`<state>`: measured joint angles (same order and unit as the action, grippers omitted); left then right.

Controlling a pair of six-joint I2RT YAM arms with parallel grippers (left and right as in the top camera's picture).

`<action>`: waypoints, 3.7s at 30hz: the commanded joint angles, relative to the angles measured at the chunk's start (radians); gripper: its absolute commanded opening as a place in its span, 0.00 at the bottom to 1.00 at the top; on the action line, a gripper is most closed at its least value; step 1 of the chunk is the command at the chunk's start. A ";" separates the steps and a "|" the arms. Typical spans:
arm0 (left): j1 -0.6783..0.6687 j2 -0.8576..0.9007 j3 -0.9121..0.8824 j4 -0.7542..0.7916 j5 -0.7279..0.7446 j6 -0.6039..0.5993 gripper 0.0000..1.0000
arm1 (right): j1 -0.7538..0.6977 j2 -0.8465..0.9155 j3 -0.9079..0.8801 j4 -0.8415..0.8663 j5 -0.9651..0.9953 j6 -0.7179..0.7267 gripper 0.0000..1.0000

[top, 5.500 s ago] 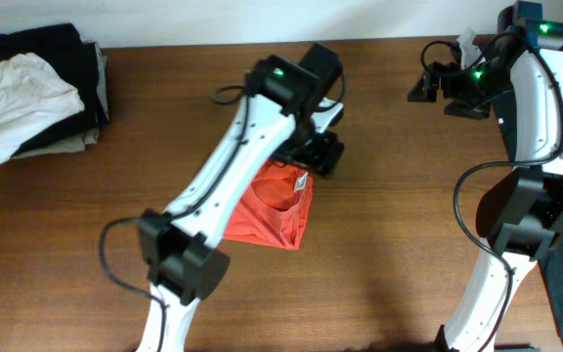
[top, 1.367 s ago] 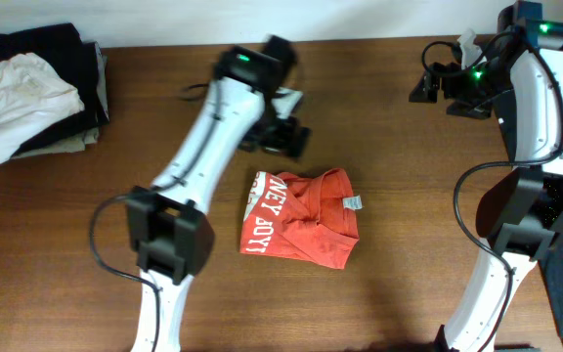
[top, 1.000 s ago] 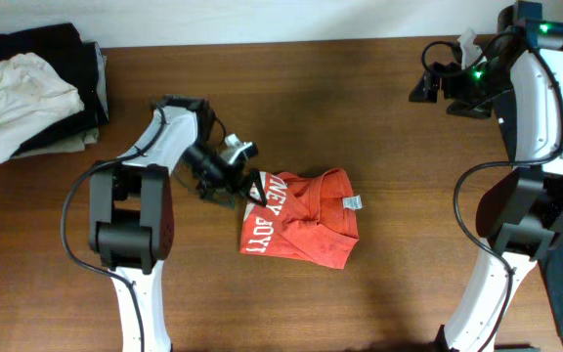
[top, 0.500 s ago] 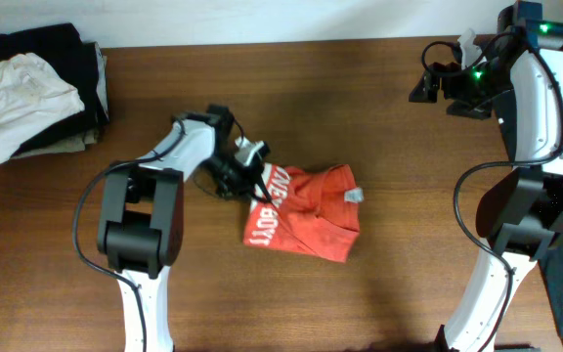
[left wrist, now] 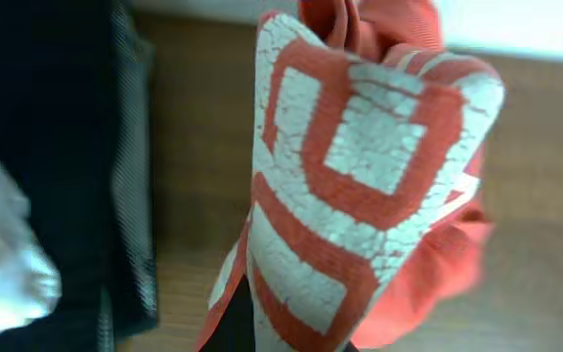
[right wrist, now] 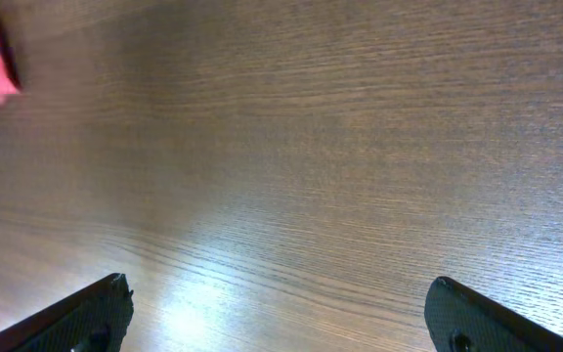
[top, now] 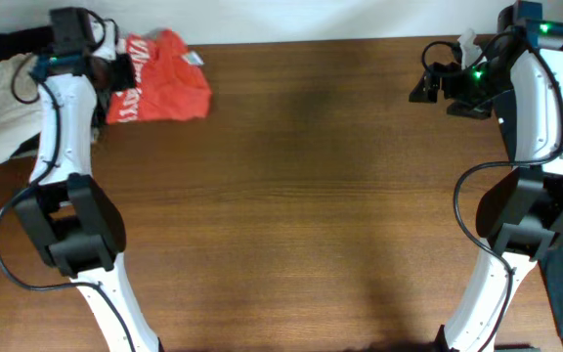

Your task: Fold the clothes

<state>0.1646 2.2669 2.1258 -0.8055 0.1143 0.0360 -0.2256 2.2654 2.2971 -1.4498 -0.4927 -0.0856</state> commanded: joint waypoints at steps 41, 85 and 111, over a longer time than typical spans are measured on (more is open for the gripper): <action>0.369 0.154 0.241 0.010 -0.490 -0.267 0.99 | 0.003 -0.011 0.014 0.000 0.008 -0.003 0.99; 0.384 0.201 0.478 -0.033 -0.077 -0.275 0.01 | 0.003 -0.011 0.014 0.000 0.008 -0.003 0.99; 0.208 -0.171 0.554 -0.643 0.322 -0.229 0.75 | 0.003 -0.011 0.014 0.003 0.003 -0.002 0.99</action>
<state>0.3687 2.1506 2.6740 -1.3712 0.2905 -0.2020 -0.2256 2.2654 2.2974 -1.4506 -0.4927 -0.0856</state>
